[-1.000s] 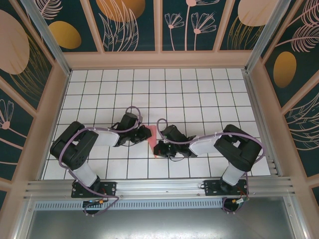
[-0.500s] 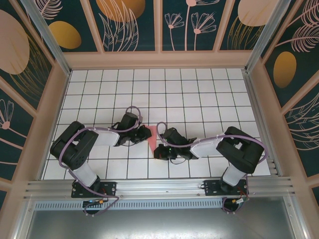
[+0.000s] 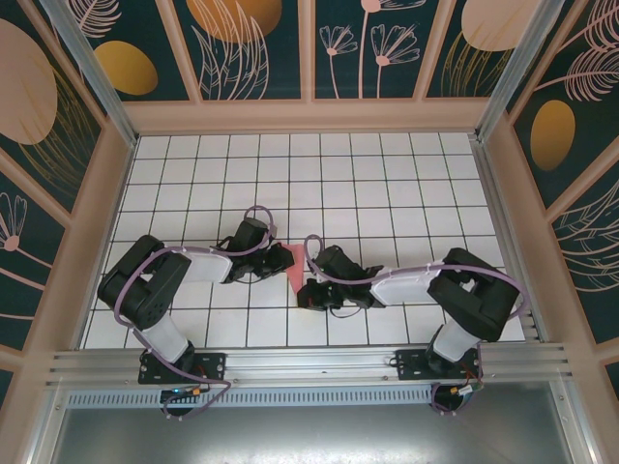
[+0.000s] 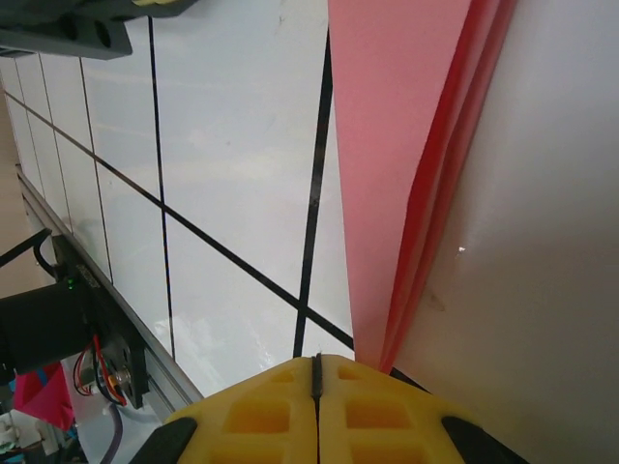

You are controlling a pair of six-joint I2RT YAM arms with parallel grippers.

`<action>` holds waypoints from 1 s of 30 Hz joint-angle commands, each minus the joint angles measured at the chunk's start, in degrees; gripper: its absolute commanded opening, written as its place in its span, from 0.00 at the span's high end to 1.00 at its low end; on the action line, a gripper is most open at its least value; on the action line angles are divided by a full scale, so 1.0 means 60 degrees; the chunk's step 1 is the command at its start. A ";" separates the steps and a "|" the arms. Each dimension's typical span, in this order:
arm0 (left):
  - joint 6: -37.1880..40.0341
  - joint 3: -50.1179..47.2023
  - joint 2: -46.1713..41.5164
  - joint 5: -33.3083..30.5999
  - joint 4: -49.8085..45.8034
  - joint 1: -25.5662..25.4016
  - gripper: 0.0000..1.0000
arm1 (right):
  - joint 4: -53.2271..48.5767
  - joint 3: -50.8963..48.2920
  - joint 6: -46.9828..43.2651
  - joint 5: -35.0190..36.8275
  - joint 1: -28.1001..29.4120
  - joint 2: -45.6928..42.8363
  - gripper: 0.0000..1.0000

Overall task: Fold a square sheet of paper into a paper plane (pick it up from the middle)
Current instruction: Fold the wing for the fifth time at the center of the table.

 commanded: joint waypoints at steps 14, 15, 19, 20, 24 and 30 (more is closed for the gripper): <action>0.0193 -0.0048 0.0830 -0.1453 -0.0825 0.0014 0.84 | -0.0163 -0.0643 0.0188 -0.0544 0.0363 0.0654 0.93; 0.0192 -0.0040 0.0844 -0.1467 -0.0847 0.0003 0.84 | -0.0185 -0.0659 0.0108 -0.0605 0.0363 0.0578 0.93; 0.0189 -0.0048 0.0900 -0.1502 -0.0884 0.0011 0.85 | -0.0263 -0.0738 -0.0118 -0.0761 0.0418 0.0272 0.91; 0.0192 -0.0048 0.0912 -0.1508 -0.0894 0.0007 0.85 | -0.0157 -0.0822 -0.0095 -0.0895 0.0429 0.0232 0.91; 0.0257 -0.0033 0.0948 -0.1494 -0.0911 0.0010 0.85 | -0.0100 -0.1053 -0.0014 -0.0996 0.0422 0.0094 0.90; 0.0383 -0.0050 0.0804 -0.1450 -0.0942 0.0010 0.85 | 0.0544 -0.1158 0.0331 -0.0367 0.0070 -0.1400 0.91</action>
